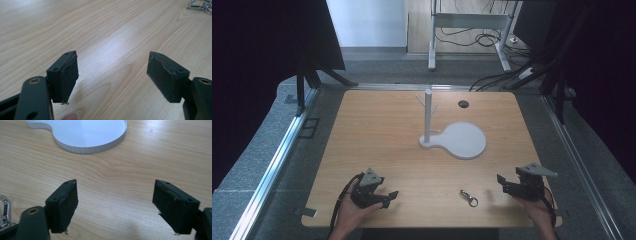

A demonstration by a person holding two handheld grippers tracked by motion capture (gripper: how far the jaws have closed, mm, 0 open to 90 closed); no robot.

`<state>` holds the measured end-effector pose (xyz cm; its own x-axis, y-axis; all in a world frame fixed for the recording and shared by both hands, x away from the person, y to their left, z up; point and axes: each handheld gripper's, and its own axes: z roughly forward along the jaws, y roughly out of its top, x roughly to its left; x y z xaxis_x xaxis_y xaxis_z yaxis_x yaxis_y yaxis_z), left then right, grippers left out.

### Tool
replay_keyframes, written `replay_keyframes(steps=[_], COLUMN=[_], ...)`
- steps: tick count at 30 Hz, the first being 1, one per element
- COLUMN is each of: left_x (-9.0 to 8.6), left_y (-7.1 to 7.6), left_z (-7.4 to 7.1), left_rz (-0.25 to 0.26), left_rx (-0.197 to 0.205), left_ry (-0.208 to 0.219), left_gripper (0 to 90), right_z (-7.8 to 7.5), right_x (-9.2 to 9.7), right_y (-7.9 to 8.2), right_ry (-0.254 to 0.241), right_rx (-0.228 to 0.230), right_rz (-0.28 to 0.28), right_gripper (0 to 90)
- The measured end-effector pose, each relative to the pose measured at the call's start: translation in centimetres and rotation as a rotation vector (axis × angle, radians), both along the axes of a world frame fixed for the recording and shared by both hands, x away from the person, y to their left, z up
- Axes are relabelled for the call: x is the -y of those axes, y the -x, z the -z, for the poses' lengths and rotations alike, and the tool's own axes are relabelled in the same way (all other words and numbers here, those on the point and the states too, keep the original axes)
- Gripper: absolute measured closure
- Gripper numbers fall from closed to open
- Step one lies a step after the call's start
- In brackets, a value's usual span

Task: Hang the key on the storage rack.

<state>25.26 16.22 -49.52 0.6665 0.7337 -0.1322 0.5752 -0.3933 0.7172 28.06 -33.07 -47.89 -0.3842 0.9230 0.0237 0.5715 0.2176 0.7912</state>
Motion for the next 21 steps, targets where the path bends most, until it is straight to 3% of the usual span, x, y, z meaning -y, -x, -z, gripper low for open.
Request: replay_keyframes(steps=[4,9,21], left_x=[-0.1,-0.3,-0.3], left_y=[0.0,0.0,0.0], left_z=[-0.1,-0.2,-0.2], left_rz=[-0.008,-0.030,-0.074], left_rx=[0.001,0.003,0.043], left_ry=[0.003,0.006,-0.010], left_gripper=[25.0,22.0,19.4], right_z=[-0.1,-0.2,-1.3], right_x=[0.0,0.3,0.1], right_y=[0.0,0.2,0.7], right_ry=[-0.009,-0.017,-0.027], right_rx=[0.001,-0.031,-0.006], right_rz=[-0.016,-0.007,-0.061], right_gripper=[31.3,32.2,37.0])
